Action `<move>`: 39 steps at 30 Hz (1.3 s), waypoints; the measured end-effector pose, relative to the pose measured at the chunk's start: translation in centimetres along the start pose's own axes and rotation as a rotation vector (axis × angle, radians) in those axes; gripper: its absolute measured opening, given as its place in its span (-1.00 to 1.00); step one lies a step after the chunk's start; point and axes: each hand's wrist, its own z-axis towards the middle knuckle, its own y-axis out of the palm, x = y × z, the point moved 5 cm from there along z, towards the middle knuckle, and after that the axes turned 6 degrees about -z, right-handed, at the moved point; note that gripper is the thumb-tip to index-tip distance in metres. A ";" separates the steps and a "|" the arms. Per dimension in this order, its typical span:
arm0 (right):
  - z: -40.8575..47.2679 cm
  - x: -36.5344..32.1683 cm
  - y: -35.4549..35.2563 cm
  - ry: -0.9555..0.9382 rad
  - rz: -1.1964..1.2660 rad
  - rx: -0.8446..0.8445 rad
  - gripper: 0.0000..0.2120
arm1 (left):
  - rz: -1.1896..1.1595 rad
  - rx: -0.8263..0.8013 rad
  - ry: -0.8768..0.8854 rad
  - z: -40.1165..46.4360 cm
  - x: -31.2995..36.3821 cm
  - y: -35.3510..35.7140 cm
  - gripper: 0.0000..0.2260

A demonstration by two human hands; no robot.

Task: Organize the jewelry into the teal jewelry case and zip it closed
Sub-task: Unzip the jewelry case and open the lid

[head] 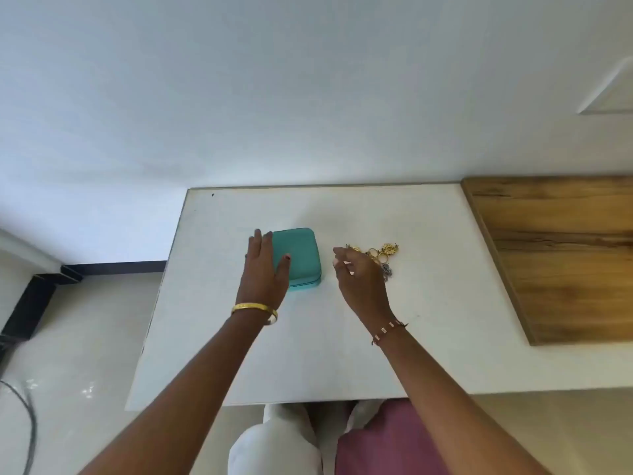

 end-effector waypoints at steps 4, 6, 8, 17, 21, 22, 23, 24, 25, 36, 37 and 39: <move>2.0 0.9 1.9 0.022 0.031 -0.017 -0.72 | 0.025 -0.001 -0.019 1.4 -1.0 1.0 -0.47; 2.7 1.6 2.8 0.046 0.050 -0.033 -0.70 | 0.005 0.013 0.005 1.3 -1.2 1.6 -0.45; 2.9 1.9 3.2 0.063 0.077 -0.040 -0.69 | -0.022 0.034 0.024 1.1 -1.4 1.9 -0.44; 2.1 5.1 3.5 0.115 0.110 -0.141 -0.53 | -0.111 0.018 0.112 -3.3 -1.5 3.4 -0.41; 3.0 4.2 3.5 0.060 -0.001 -0.322 -0.55 | -0.115 0.018 0.108 -3.6 -1.4 3.3 -0.44; 3.2 4.1 3.5 0.051 -0.024 -0.330 -0.57 | -0.111 0.017 0.109 -3.5 -1.4 3.3 -0.43; 3.3 4.1 3.6 0.045 -0.041 -0.330 -0.60 | -0.106 0.015 0.109 -3.6 -1.4 3.3 -0.43; 3.3 4.1 3.6 0.036 -0.053 -0.323 -0.61 | -0.098 0.015 0.111 -3.6 -1.4 3.3 -0.43; 3.2 4.2 3.6 0.028 -0.060 -0.317 -0.62 | -0.089 0.013 0.113 -3.6 -1.4 3.4 -0.44; 6.0 1.4 3.5 -0.008 0.067 -0.511 -0.59 | -0.077 0.006 0.118 -3.5 -1.6 3.4 -0.44; 6.4 1.5 3.6 0.030 0.067 -0.525 -0.60 | -0.072 0.006 0.119 -3.6 -1.6 3.4 -0.45; 7.2 1.6 4.0 0.045 0.010 -0.590 -0.56 | -0.075 0.009 0.120 -3.6 -1.5 3.5 -0.44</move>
